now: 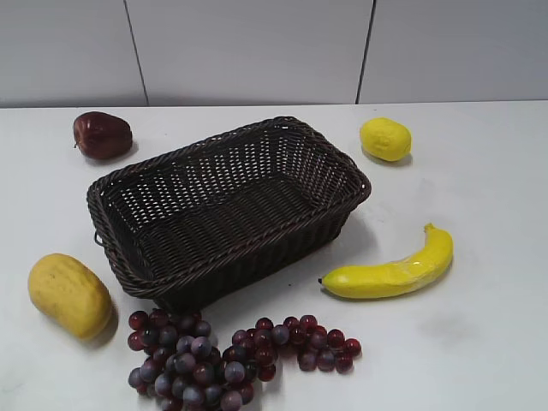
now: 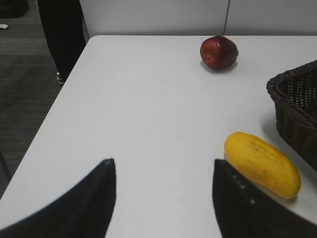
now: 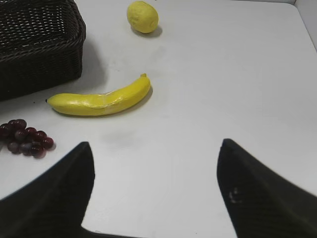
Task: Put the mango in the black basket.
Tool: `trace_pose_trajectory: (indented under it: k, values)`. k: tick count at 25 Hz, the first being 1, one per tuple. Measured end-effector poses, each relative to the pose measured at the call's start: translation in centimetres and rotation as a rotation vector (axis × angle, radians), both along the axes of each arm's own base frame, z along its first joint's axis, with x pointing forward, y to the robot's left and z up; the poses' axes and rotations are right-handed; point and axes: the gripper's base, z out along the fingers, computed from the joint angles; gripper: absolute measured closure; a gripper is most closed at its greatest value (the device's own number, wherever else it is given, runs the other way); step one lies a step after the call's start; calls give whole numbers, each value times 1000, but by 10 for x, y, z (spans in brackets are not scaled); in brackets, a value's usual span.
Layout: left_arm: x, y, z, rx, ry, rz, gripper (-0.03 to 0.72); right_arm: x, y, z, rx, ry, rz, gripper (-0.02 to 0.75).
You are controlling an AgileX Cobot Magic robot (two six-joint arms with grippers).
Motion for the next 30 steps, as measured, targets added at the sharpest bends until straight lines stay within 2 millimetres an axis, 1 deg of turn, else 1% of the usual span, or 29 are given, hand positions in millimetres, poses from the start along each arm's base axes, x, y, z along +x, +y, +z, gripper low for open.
trace_pose_trajectory:
  k: [19,21,23,25,27,30]
  values:
    - [0,0,0,-1,0,0,221,0,0,0,0,0,0,150]
    - [0,-1,0,-10,2,-6,185,0,0,0,0,0,0,150]
    - [2,-3,2,-26,18,-17,97,0,0,0,0,0,0,150]
    - [8,-6,5,-42,68,-30,34,0,0,0,0,0,0,150]
    - [16,-8,8,-59,124,-35,12,0,0,0,0,0,0,150]
    - [36,-12,16,-109,237,-8,8,0,0,0,0,0,0,150]
